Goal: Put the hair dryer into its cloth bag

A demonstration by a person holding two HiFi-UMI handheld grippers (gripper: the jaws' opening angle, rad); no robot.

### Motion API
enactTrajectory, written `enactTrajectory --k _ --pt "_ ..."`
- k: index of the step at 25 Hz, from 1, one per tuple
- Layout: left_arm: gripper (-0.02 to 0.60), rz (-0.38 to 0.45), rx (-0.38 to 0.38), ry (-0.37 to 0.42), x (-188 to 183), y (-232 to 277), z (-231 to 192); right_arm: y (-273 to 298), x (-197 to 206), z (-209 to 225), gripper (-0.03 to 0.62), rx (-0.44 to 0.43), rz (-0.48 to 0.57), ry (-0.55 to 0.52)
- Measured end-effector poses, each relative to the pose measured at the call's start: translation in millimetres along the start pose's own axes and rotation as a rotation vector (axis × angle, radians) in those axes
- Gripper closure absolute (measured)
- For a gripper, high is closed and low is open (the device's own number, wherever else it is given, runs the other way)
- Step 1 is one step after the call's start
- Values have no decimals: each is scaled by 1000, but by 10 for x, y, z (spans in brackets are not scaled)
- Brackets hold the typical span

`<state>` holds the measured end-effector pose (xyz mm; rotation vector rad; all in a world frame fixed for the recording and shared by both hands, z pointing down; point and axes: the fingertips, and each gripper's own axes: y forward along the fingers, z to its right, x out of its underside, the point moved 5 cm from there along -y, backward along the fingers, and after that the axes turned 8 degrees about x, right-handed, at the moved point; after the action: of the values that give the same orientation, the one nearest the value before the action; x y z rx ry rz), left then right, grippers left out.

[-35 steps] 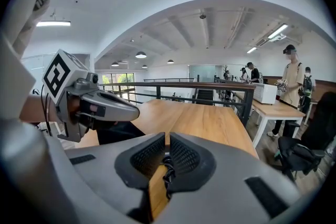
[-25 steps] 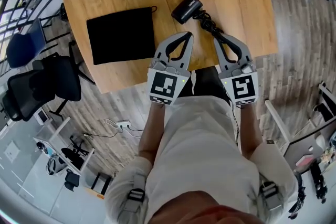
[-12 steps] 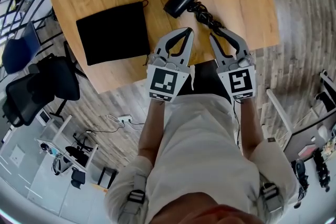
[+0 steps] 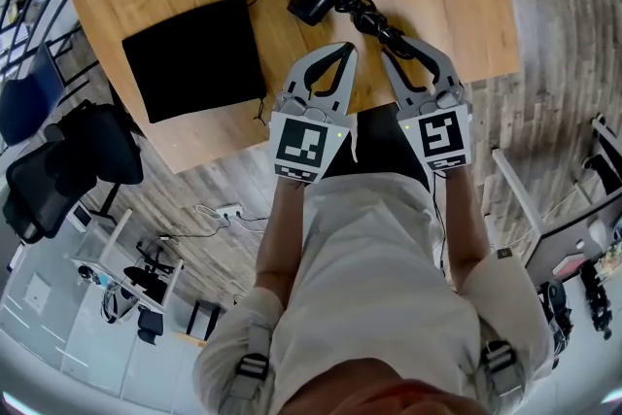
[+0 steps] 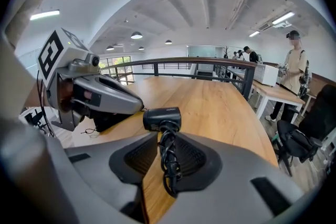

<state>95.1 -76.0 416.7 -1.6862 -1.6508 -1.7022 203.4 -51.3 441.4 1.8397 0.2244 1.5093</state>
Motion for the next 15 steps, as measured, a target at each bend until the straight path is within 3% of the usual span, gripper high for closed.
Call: enactTrajectory --k 15 --pt "563 -43 21 -26 200 250 -65 382 247 39 369 -41 -89 -89"
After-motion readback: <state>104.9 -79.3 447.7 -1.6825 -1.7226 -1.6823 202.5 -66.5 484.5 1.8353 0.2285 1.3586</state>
